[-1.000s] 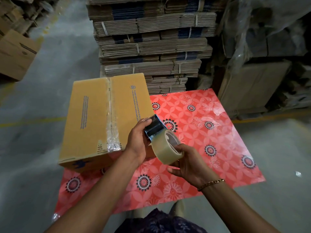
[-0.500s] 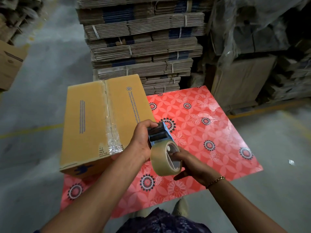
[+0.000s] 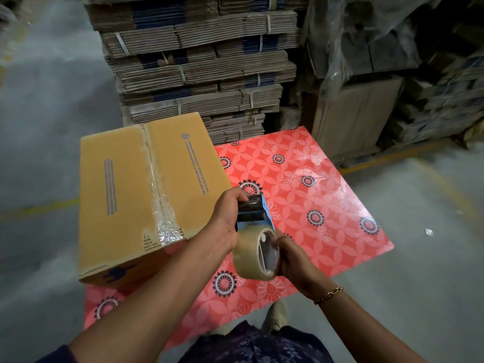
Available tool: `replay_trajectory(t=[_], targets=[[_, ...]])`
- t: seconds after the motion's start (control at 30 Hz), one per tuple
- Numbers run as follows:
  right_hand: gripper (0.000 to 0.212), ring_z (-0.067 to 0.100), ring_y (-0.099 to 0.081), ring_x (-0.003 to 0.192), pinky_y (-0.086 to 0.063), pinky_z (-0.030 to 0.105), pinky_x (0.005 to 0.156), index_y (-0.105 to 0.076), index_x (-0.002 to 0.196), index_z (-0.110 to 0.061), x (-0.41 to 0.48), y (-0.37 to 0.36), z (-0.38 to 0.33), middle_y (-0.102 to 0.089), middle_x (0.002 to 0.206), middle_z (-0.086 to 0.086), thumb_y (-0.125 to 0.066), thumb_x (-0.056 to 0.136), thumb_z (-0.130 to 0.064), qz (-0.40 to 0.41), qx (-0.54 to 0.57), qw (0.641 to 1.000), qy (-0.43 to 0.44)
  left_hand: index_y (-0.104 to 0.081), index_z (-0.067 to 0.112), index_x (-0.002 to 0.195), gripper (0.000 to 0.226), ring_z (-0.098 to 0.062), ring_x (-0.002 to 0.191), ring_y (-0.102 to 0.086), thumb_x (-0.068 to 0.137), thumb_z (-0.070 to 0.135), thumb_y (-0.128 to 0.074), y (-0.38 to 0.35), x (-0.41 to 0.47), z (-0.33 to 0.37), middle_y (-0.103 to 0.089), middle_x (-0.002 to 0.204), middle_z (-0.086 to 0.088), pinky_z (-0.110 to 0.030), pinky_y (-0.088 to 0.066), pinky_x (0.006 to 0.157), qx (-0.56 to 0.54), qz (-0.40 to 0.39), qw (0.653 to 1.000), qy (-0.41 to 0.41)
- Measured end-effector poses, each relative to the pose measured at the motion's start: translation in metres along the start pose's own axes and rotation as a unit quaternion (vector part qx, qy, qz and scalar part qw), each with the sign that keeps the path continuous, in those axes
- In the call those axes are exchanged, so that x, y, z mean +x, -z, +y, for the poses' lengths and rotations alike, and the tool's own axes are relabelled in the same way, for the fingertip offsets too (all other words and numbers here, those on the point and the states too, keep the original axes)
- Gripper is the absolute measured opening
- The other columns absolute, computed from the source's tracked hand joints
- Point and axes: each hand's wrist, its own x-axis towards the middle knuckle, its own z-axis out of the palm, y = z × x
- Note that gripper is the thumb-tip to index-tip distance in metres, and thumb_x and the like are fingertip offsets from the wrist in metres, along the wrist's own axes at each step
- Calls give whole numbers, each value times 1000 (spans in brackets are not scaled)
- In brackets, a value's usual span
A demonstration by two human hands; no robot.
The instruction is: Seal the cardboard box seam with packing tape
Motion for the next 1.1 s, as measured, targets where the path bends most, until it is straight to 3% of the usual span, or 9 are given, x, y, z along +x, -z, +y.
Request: replay_trajectory(t=[0.13, 0.23, 0.3, 0.47, 0.6, 0.73, 0.87, 1.0, 1.1], targets=[[40, 22, -68, 77, -54, 36, 65, -69, 112, -16, -1, 14, 7, -74, 92, 7, -33, 104, -34, 10, 41, 999, -7, -66, 8, 62, 31, -28, 58, -56, 76, 24, -43, -9, 9, -1, -61, 67, -12, -34, -45, 64, -35, -62, 997, 42], [43, 19, -67, 76, -54, 35, 65, -70, 110, -18, 5, 29, 6, -74, 89, 4, -39, 97, -45, 25, 41, 999, -11, -68, 6, 62, 39, -28, 59, -56, 81, 26, -40, -22, 20, -4, -63, 68, -13, -32, -44, 63, -44, -79, 995, 46], [45, 20, -65, 82, -53, 37, 70, -71, 108, -19, 9, 41, 3, -74, 90, 3, -40, 94, -47, 39, 34, 999, -13, -66, 5, 69, 38, -28, 59, -57, 85, 28, -40, -34, 30, -7, -63, 67, -13, -31, -44, 63, -52, -76, 994, 55], [45, 28, -64, 101, -50, 43, 85, -73, 113, -17, 16, 85, -7, -77, 107, 7, -33, 106, -36, 58, 53, 996, -35, -66, 5, 83, 37, -31, 66, -59, 88, 35, -45, -65, 59, -15, -64, 75, -14, -35, -45, 68, -59, -47, 992, 102], [45, 32, -62, 103, -53, 45, 83, -71, 120, -14, 23, 122, -12, -73, 113, 13, -34, 107, -38, 49, 93, 992, -73, -72, 2, 92, 54, -35, 76, -64, 93, 50, -47, -93, 86, -23, -71, 82, -18, -39, -50, 75, -34, -14, 992, 118], [44, 34, -62, 101, -58, 45, 77, -67, 126, -12, 35, 157, -14, -69, 122, 21, -38, 106, -37, 57, 145, 983, -99, -68, 6, 120, 78, -31, 102, -62, 88, 72, -42, -109, 116, -33, -70, 117, -17, -46, -46, 93, 21, 20, 991, 133], [43, 27, -67, 95, -59, 41, 72, -65, 129, -15, 56, 199, -23, -72, 118, 12, -40, 106, -41, 90, 177, 974, -104, -65, 19, 117, 63, -19, 100, -62, 92, 70, -36, -111, 124, -48, -70, 115, 0, -41, -37, 88, 75, 51, 984, 151], [42, 25, -68, 90, -61, 38, 66, -62, 125, -11, 90, 241, -36, -69, 112, 15, -38, 107, -40, 159, 150, 972, -90, -66, 18, 111, 55, -19, 98, -66, 95, 63, -37, -101, 124, -72, -73, 110, -1, -39, -40, 87, 68, 65, 984, 151], [44, 25, -68, 88, -62, 36, 62, -64, 120, -10, 117, 268, -43, -68, 109, 15, -39, 106, -43, 205, 87, 971, -91, -68, 16, 106, 49, -22, 96, -68, 97, 57, -42, -98, 129, -86, -74, 112, -7, -44, -45, 96, 69, 73, 986, 136]])
